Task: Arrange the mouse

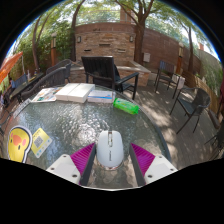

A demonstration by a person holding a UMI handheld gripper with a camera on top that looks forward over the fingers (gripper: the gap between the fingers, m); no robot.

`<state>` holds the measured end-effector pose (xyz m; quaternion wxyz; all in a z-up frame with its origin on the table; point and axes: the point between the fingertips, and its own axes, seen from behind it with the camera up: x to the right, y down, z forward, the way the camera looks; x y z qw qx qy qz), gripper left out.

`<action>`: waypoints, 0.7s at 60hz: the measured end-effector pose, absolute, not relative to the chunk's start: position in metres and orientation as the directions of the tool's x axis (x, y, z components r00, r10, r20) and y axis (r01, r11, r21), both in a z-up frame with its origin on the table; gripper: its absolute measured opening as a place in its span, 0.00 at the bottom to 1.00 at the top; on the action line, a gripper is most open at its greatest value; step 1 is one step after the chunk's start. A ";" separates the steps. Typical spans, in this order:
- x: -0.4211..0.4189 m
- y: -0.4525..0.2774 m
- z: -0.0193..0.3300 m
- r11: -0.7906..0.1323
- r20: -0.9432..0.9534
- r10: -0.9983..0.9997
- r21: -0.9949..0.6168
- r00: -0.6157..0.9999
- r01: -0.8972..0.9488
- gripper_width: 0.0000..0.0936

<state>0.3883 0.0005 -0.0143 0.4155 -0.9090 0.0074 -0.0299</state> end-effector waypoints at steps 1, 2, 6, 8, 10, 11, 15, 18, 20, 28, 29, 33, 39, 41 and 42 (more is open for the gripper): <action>0.387 0.001 -0.016 -0.656 0.042 -0.036 -0.754 0.998 0.008 0.68; 0.383 0.002 -0.015 -0.652 0.026 -0.031 -0.758 0.999 -0.001 0.63; 0.381 0.003 -0.016 -0.642 0.018 -0.027 -0.767 0.999 -0.003 0.53; 0.381 0.004 -0.016 -0.637 0.036 -0.017 -0.771 0.999 0.017 0.51; 0.380 0.003 -0.015 -0.635 0.042 -0.014 -0.772 0.999 0.023 0.49; 0.380 0.003 -0.015 -0.635 0.040 -0.018 -0.772 0.999 0.020 0.47; 0.382 0.004 -0.015 -0.639 0.024 -0.039 -0.769 0.999 -0.006 0.41; 0.383 0.003 -0.013 -0.645 0.026 -0.048 -0.764 0.999 -0.011 0.37; 0.385 0.003 -0.009 -0.641 0.028 -0.061 -0.767 0.998 -0.018 0.38; 0.393 0.002 0.049 -0.565 0.035 -0.132 -0.823 0.991 -0.046 0.38; 0.391 0.001 0.061 -0.550 0.031 -0.139 -0.834 0.990 -0.051 0.38; 0.379 0.000 0.120 -0.478 0.008 -0.161 -0.876 0.987 -0.071 0.38; 0.337 -0.007 0.214 -0.354 -0.030 -0.156 -0.931 0.987 -0.084 0.37; 0.314 -0.012 0.237 -0.319 -0.044 -0.142 -0.944 0.989 -0.088 0.37; 0.302 -0.015 0.247 -0.302 -0.052 -0.135 -0.949 0.990 -0.091 0.37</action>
